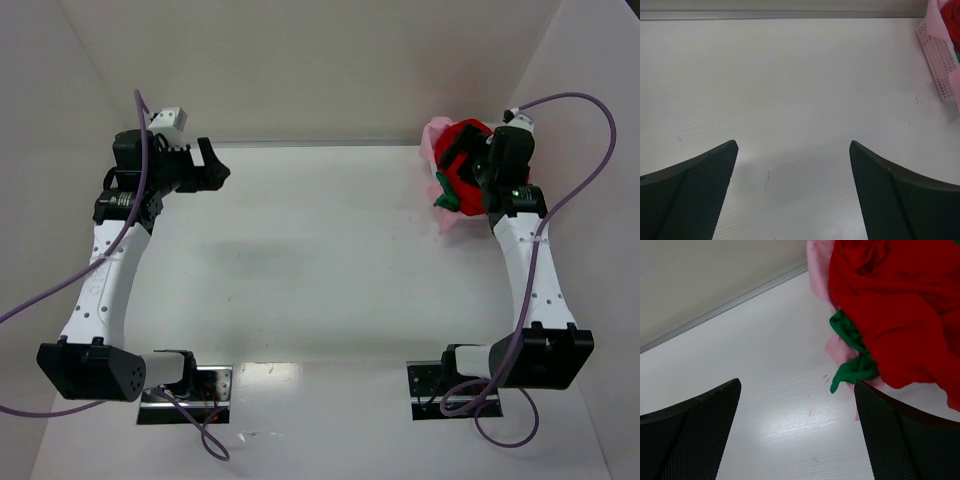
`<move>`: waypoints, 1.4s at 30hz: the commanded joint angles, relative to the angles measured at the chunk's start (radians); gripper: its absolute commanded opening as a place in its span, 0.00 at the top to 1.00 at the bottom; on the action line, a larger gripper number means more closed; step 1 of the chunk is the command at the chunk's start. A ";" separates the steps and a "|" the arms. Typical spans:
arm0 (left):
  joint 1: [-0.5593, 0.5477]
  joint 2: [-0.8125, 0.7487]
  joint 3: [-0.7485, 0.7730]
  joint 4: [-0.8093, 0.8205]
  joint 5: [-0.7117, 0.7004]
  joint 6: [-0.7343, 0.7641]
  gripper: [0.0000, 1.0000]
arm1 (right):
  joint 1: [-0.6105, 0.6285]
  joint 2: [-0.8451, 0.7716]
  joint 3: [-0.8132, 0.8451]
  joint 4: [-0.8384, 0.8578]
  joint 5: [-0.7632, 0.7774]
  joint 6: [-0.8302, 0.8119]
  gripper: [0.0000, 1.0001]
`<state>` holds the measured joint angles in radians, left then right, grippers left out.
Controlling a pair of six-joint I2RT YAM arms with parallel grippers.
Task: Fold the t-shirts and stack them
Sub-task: Grab crumpled tshirt from bin with the right arm
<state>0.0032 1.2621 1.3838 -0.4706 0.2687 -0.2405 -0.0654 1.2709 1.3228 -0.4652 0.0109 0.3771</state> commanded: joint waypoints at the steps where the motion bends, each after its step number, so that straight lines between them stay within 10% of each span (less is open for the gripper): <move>1: 0.000 -0.001 -0.003 0.036 -0.005 -0.010 0.00 | -0.007 0.053 0.096 -0.021 0.072 -0.007 0.00; 18: -0.009 0.071 0.023 0.003 -0.177 0.001 0.00 | -0.007 0.516 0.469 -0.159 0.317 -0.060 0.00; 31: -0.009 0.062 -0.064 0.053 -0.119 0.020 0.00 | -0.111 0.588 0.363 -0.125 0.389 -0.038 0.00; 38: -0.009 0.071 -0.074 0.072 -0.099 0.020 0.00 | -0.122 0.611 0.325 -0.124 0.389 -0.029 0.09; 42: -0.009 0.071 -0.074 0.072 -0.098 0.010 0.00 | -0.122 0.621 0.316 -0.104 0.377 -0.029 0.32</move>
<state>-0.0025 1.3338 1.3132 -0.4400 0.1474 -0.2375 -0.1925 1.8862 1.6566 -0.6037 0.3775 0.3405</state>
